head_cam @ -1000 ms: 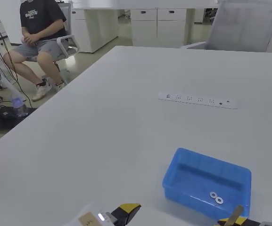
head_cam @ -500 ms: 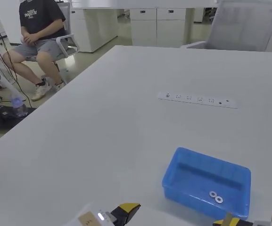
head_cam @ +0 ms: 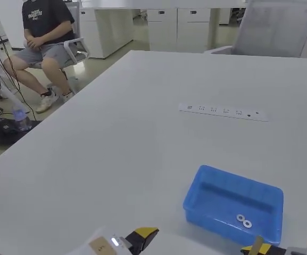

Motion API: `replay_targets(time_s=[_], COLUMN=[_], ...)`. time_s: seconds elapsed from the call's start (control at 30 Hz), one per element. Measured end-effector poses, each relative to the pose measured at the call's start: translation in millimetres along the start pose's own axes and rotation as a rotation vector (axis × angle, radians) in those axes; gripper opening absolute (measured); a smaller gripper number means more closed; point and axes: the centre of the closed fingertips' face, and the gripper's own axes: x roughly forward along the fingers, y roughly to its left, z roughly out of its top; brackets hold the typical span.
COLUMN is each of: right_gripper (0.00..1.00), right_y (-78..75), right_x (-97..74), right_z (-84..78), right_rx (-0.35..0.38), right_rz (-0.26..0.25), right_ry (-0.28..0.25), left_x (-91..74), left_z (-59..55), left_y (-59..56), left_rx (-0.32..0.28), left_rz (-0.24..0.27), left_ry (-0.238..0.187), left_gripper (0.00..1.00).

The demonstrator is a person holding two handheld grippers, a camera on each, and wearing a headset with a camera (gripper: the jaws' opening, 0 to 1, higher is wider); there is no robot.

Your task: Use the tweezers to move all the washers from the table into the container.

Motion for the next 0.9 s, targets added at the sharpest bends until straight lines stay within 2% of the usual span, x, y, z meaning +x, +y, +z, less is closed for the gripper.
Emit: replay_targets(time_s=[0.63, 0.9], right_gripper=[0.03, 0.03], right_y=[-6.0, -9.1], right_x=[-12.8, -14.7], right_z=[40.3, 51.6], right_rx=[0.011, 0.017], right_rz=[-0.015, -0.017], right_ry=[-0.083, -0.109], left_x=[0.5, 0.6], left_z=[1.7, 1.5], left_y=[-1.0, 0.5], left_rx=[0.003, 0.003], left_rz=[0.000, 0.001], left_ry=[0.000, -0.003], left_gripper=[0.58, 0.58])
